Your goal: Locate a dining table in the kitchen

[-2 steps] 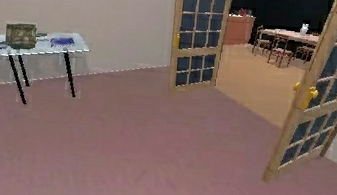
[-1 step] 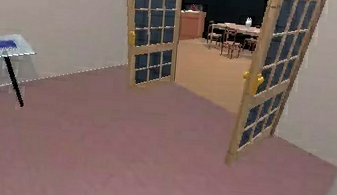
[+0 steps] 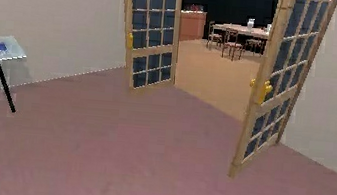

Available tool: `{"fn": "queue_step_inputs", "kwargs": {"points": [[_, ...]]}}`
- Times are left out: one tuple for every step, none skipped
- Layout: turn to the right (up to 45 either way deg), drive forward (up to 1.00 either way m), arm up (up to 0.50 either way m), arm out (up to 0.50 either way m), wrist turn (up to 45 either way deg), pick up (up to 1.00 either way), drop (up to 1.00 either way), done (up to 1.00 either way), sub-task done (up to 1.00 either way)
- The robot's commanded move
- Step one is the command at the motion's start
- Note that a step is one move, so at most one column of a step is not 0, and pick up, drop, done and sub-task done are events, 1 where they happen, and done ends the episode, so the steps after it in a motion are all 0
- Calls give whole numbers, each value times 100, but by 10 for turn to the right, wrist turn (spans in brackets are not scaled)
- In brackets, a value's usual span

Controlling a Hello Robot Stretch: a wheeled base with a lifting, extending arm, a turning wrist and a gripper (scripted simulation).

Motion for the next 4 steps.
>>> {"fn": "queue_step_inputs", "kwargs": {"points": [[0, 100, 0, 0, 0, 0, 0, 0, 0], [-30, 0, 0, 0, 0, 0, 0, 0, 0], [0, 65, 0, 0, 0, 0, 0, 0, 0], [450, 0, 0, 0, 0, 0, 0, 0, 0]]}}
